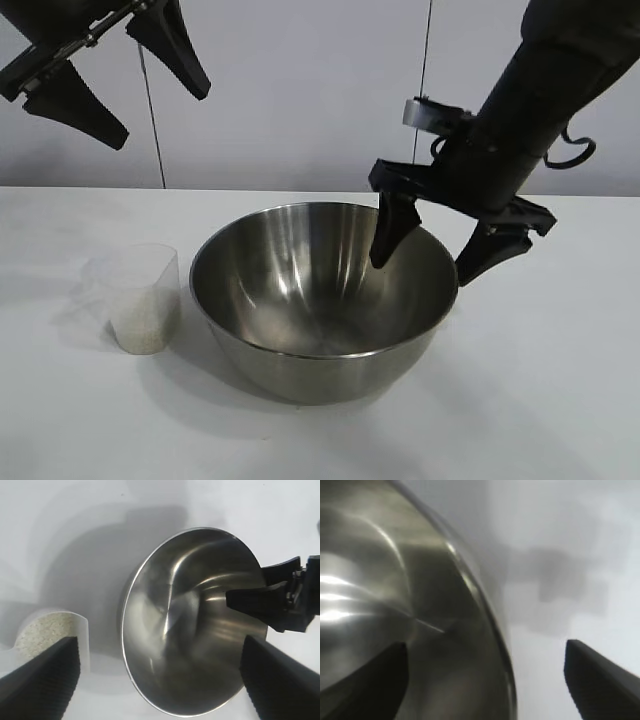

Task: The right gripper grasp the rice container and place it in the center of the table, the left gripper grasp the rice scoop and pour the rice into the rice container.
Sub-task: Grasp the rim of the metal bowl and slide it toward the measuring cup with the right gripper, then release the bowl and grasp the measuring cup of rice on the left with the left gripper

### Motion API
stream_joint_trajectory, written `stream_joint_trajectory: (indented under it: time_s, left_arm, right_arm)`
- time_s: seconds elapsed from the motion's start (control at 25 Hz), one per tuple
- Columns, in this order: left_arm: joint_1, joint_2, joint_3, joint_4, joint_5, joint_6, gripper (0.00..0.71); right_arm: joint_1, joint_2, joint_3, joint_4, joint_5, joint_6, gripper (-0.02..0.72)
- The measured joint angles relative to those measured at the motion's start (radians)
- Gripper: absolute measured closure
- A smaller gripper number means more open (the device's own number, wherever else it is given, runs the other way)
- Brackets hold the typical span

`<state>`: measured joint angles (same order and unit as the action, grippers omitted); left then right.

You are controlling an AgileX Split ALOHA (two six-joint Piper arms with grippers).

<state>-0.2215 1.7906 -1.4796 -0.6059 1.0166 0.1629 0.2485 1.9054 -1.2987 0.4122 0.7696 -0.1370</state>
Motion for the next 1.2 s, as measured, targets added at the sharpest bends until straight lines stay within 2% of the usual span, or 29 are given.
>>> stream_joint_trajectory:
  time_s: [0.44,1.2]
  left_arm:
    - [0.0,0.0,0.0,0.0,-0.001,0.0,0.08]
    - [0.0,0.0,0.0,0.0,-0.047,0.026,0.08]
  right_arm:
    - [-0.141,-0.202,0.0,0.023,0.056,0.028,0.052]
    - [-0.151,-0.209,0.0,0.031,0.082,0.025,0.052]
